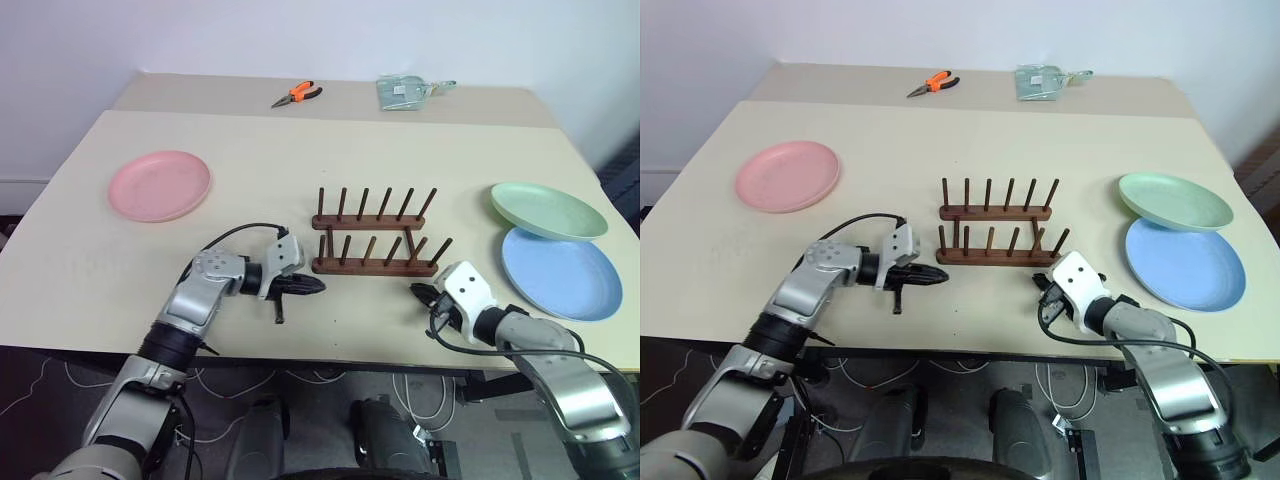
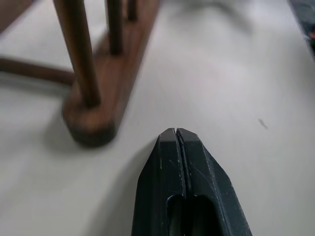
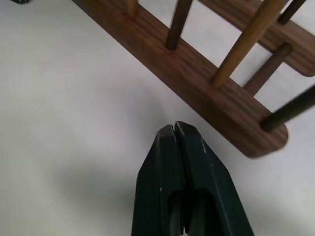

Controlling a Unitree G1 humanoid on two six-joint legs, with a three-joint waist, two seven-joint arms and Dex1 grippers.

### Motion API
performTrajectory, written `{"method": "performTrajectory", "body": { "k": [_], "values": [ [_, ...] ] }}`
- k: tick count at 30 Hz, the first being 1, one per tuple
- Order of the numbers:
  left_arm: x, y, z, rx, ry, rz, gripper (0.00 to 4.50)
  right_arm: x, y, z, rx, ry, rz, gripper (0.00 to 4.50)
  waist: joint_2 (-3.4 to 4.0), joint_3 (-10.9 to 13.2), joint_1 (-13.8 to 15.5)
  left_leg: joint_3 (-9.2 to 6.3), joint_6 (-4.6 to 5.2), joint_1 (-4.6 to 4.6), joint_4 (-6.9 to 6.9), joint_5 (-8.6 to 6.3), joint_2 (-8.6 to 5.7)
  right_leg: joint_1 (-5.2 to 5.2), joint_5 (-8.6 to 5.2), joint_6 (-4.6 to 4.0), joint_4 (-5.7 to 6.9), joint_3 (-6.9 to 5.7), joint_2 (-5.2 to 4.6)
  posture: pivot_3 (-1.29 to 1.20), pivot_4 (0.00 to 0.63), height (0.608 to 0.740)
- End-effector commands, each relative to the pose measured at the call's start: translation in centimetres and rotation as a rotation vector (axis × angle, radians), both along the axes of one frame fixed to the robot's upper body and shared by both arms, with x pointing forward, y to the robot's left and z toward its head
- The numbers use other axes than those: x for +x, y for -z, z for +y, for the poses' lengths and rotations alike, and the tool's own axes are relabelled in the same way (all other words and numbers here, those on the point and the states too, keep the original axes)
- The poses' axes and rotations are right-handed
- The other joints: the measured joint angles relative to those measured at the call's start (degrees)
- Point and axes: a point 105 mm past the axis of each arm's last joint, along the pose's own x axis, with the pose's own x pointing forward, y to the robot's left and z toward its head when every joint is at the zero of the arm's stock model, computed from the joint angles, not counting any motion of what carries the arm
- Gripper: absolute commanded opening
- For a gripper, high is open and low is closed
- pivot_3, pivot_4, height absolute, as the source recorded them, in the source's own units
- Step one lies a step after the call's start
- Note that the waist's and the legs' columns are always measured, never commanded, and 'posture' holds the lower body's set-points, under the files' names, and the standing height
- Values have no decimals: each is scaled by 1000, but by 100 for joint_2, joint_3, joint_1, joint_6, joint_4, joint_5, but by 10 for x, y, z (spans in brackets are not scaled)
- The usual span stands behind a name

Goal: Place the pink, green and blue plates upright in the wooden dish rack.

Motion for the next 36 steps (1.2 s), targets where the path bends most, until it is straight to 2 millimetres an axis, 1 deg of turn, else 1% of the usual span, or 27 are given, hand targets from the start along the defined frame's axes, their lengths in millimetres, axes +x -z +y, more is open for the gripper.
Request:
{"method": "performTrajectory", "body": {
  "k": [1, 4, 8, 11, 14, 15, 17, 19, 20, 21, 22, 24, 25, 26, 27, 28, 30, 31, 32, 33, 34, 36],
  "values": [
    [21, 12, 5, 97, -109, -65, 20, 21, 1, -7, -45, 65, -50, 9, -1, -4, 4, 0, 0, 1, 2, 0, 0, 0, 0, 0, 2, 0, 0, 0, 150, 726],
    [35, 16, 4, 118, -161, -98, 20, 44, 0, -7, -50, 100, -89, 9, -2, -11, -15, 0, 0, 16, 1, 0, 0, 12, 1, 0, 2, 0, 2, 0, 150, 726],
    [44, 15, 1, 100, -185, -117, 20, 60, -5, -8, -38, 116, -117, 9, 1, -15, -14, -1, 0, 23, -2, 0, 0, 19, 1, 1, 3, 0, 3, 0, 150, 726],
    [50, 15, 3, 106, -211, -140, 20, 64, -8, -9, -52, 107, -134, 9, 2, -16, -15, 0, 0, 23, -2, 0, 0, 19, 1, 2, 4, 0, 3, 0, 150, 726],
    [52, 16, 8, 117, -226, -160, 20, 60, -11, -9, -35, 92, -133, 9, 3, -17, -31, -1, 0, 23, -3, 0, 1, 19, 2, 3, 4, 0, 4, 0, 150, 726],
    [52, 13, 11, 104, -229, -168, 4, 55, -14, -8, -10, 73, -133, 250, 3, -17, -41, -1, 0, 23, -3, 0, 1, 19, 2, 3, 5, 0, 4, 0, 150, 726],
    [51, 2, 20, 55, -249, -170, 0, 44, -29, -3, 80, 37, -144, 782, 3, -17, -87, -2, 0, 23, -4, 0, 1, 19, 1, 3, 6, 0, 4, 0, 150, 726],
    [50, -10, 34, 27, -280, -191, 549, 31, -41, 2, 109, -6, -159, 1710, 4, -16, -153, -3, 0, 23, -11, 0, 2, 16, 1, 5, 7, 1, 5, 0, 150, 726],
    [47, -20, 43, -18, -294, -170, 898, 27, -45, 3, 89, -15, -176, 2210, 4, -16, -187, -2, 0, 22, -15, 0, 5, 9, 3, 8, 11, 2, 7, 0, 150, 726],
    [42, -31, 50, -66, -295, -158, 1349, 23, -48, 3, 74, -25, -186, 2730, 7, -14, -233, -2, 0, 23, -16, 0, 9, 6, 8, 15, 14, 2, 13, 0, 150, 726],
    [38, -44, 60, -124, -312, -147, 1411, 20, -50, 5, 61, -40, -195, 3295, 9, -13, -266, -3, 0, 22, -19, 0, 11, 2, 7, 13, 18, 2, 14, 0, 150, 726],
    [35, -59, 72, -196, -351, -139, 1411, 15, -53, 7, 51, -57, -200, 4268, 6, -12, -269, -3, 0, 23, -20, 0, 15, -2, 2, 5, 23, 1, 14, 0, 150, 726],
    [43, -73, 92, -251, -460, -168, 1411, 14, -52, 8, 49, -62, -192, 4268, 6, -12, -260, -7, 0, 22, -18, 0, 15, -1, 1, 4, 23, -1, 15, 0, 150, 726],
    [54, -88, 118, -319, -608, -198, 1596, 13, -50, 10, 59, -77, -167, 4399, 6, -12, -241, -5, 0, 22, -14, 0, 14, 0, 0, 2, 23, -1, 13, 0, 150, 726],
    [60, -97, 136, -369, -711, -216, 1837, 11, -49, 11, 67, -88, -148, 4500, 2, -10, -225, -5, 0, 20, -11, 0, 13, 1, 0, 2, 21, -1, 12, 0, 150, 726],
    [66, -108, 158, -409, -831, -270, 2192, 10, -48, 13, 73, -103, -133, 4500, -4, -6, -215, -6, 0, 20, -10, 0, 13, 3, 0, 2, 20, -1, 12, 0, 150, 726],
    [75, -125, 212, -448, -1148, -364, 3170, 10, -48, 17, 74, -123, -128, 4500, -9, -3, -177, -6, 0, 18, -10, 0, 12, 3, 1, 5, 16, -2, 12, 0, 150, 726],
    [75, -129, 232, -472, -1273, -377, 3679, 10, -48, 18, 73, -132, -129, 4500, -10, -3, -164, -6, 0, 17, -12, 0, 11, 3, 2, 7, 14, -1, 10, 0, 150, 726],
    [75, -131, 243, -487, -1343, -376, 4221, 11, -49, 19, 73, -136, -130, 4500, -10, -3, -155, -5, 0, 17, -13, 0, 11, 2, 10, 22, 13, -1, 10, 0, 150, 726],
    [73, -131, 258, -489, -1434, -387, 4480, 12, -49, 21, 72, -142, -136, 4500, -10, -3, -142, -4, 0, 17, -15, 0, 10, 2, 11, 25, 11, -1, 10, 0, 150, 726],
    [72, -131, 267, -485, -1491, -395, 4480, 12, -50, 22, 71, -145, -139, 4500, -10, -3, -126, -3, 0, 17, -16, 0, 8, 2, 11, 27, 11, -1, 8, 0, 150, 726],
    [71, -131, 276, -481, -1550, -407, 4480, 13, -50, 23, 70, -148, -143, 4500, -12, -3, -94, -2, 0, 17, -16, 0, 6, 2, 11, 30, 12, -1, 6, 0, 150, 726]
  ]
}}
